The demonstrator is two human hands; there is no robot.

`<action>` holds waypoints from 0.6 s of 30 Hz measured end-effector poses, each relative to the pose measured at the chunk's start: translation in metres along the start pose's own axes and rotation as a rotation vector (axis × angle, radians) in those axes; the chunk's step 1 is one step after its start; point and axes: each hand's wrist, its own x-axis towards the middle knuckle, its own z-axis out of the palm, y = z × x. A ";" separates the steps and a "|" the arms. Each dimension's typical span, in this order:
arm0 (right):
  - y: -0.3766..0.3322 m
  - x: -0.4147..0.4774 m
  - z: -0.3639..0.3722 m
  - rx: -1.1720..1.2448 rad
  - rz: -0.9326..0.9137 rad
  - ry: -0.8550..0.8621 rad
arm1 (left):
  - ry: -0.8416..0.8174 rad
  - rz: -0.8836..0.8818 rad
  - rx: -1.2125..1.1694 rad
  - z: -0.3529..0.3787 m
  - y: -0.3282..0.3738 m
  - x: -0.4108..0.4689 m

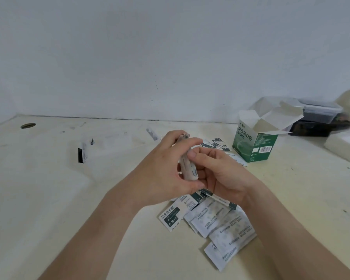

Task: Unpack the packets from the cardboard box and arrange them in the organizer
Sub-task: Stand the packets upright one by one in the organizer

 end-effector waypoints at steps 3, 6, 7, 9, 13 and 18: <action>-0.002 0.000 0.000 -0.008 -0.018 -0.016 | -0.005 -0.007 0.048 -0.003 0.003 0.004; -0.004 -0.001 -0.002 -0.004 -0.022 -0.011 | -0.030 -0.013 0.043 -0.005 0.007 0.005; -0.006 0.000 0.001 -0.010 -0.019 -0.018 | -0.052 -0.030 0.044 -0.009 0.006 0.003; -0.008 -0.002 0.000 -0.018 -0.006 0.005 | -0.112 -0.062 0.005 -0.016 0.008 0.001; -0.019 0.002 0.005 -0.067 0.006 0.102 | 0.215 -0.155 0.017 -0.058 -0.016 -0.006; -0.043 0.011 0.020 -0.266 -0.024 0.157 | 0.259 -0.572 0.330 -0.103 -0.088 -0.017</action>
